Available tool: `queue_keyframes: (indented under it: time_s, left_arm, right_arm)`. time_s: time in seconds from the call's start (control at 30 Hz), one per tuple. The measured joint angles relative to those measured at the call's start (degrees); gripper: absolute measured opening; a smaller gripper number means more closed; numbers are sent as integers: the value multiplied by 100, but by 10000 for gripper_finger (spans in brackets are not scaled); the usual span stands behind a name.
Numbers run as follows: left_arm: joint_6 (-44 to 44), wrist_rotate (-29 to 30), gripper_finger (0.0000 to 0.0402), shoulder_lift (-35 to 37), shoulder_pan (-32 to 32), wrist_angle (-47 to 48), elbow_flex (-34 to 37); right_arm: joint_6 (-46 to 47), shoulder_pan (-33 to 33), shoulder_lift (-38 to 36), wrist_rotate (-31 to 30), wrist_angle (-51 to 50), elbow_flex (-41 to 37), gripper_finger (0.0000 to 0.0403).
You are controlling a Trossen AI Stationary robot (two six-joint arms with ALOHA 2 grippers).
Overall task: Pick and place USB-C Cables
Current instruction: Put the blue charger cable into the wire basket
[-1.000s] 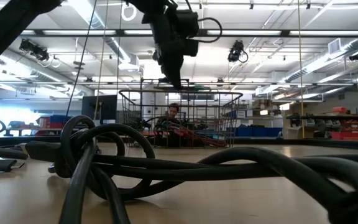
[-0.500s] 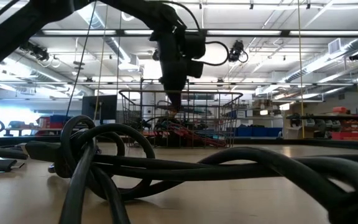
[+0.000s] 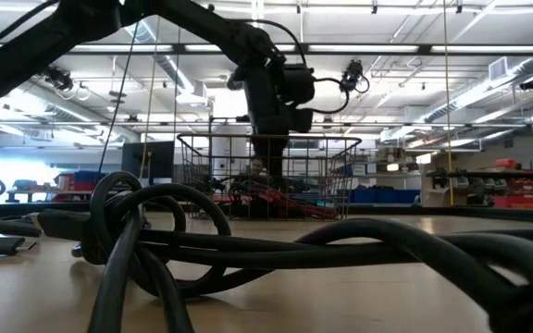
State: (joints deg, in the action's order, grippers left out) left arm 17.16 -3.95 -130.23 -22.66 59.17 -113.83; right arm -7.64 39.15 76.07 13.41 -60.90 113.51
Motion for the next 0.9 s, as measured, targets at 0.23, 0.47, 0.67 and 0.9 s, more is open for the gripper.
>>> queue_keyframes:
  time_s: [0.23, 0.47, 0.67, 0.9]
  left_arm:
    - [-88, -35, 17, -270, 10, -33, 1]
    - [-134, -30, 17, -324, 39, -71, -1]
    - [-293, -29, 17, -324, 31, -69, -1]
    - [-308, -15, 110, -312, 26, -45, -214]
  right_arm:
    - [0, -2, 4, 15, -2, 0, 135]
    - [-28, 0, 4, 22, -2, 0, 135]
    - [-97, -2, 4, 28, -2, 0, 135]
    - [-153, -2, 4, 31, -2, 0, 135]
